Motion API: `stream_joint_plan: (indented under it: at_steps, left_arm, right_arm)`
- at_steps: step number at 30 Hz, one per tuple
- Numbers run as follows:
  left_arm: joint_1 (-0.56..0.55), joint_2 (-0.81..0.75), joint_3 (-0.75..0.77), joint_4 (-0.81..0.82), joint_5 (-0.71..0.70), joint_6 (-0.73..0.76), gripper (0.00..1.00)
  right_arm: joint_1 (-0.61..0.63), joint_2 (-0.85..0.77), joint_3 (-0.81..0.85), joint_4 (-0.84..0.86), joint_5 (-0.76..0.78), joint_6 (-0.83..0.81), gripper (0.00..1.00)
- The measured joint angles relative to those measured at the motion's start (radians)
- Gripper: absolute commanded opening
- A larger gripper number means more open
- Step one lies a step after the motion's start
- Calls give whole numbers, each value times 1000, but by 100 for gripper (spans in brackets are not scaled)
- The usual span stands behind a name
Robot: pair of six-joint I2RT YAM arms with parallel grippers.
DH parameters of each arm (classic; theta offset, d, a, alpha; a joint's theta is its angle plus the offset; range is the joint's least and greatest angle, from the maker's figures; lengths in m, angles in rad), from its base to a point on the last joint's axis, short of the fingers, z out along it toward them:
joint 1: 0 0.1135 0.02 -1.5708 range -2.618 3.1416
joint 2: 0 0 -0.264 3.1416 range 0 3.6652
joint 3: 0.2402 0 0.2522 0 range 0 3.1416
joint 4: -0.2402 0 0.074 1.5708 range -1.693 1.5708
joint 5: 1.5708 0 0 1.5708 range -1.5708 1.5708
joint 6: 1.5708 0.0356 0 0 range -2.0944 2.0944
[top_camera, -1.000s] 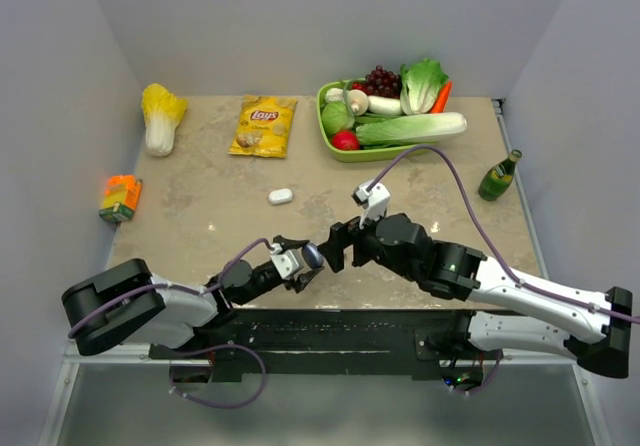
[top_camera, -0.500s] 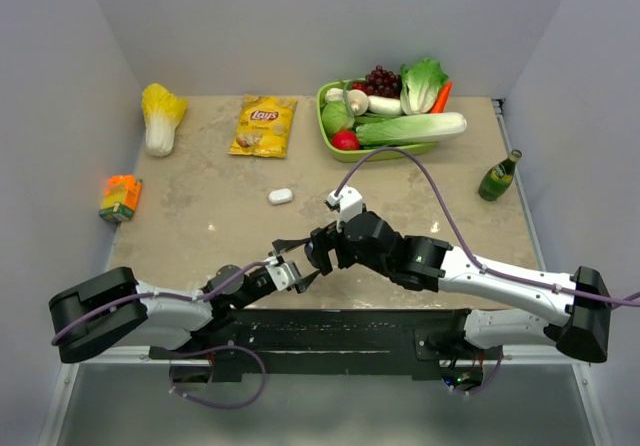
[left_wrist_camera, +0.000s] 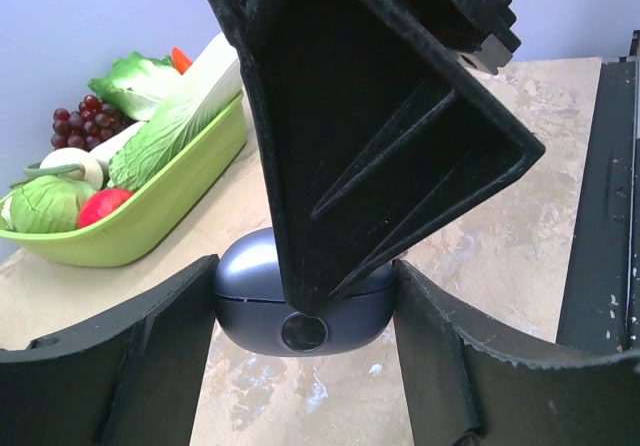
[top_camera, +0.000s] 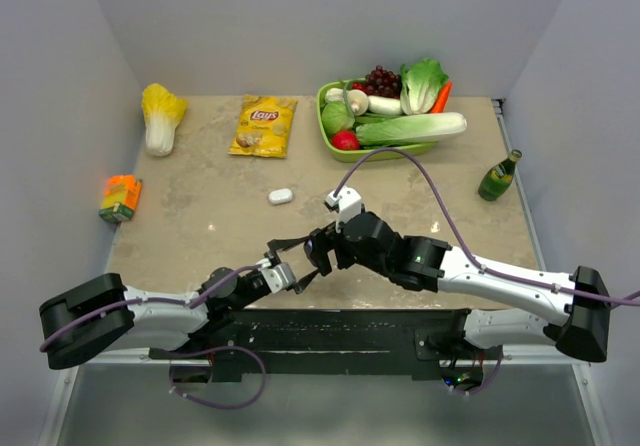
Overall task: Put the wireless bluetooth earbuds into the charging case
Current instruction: Open the charging case.
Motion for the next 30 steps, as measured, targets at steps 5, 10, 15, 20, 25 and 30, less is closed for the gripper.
stream_joint_plan:
  at_steps: [5, 10, 15, 20, 25, 30]
  left_arm:
    - [-6, -4, -1, -1, -14, 0, 0]
    - [-8, -5, -1, -1, -29, 0, 0]
    - [-8, -5, -1, -2, -40, 0, 0]
    - [-8, -5, -1, -2, -50, 0, 0]
    - [-12, -5, -1, 2, -51, 0, 0]
    - [-14, -5, -1, 5, -55, 0, 0]
  right_arm:
    - [0, -14, -5, 1, 11, 3, 84]
    - [-1, -36, -8, 0, 26, 4, 84]
    - [-5, -42, -8, 0, 42, 6, 84]
    - [-11, -56, -8, -2, 64, 10, 83]
    - [-27, -84, -8, -9, 101, 13, 82]
    - [-32, -119, -26, 10, 92, 13, 79]
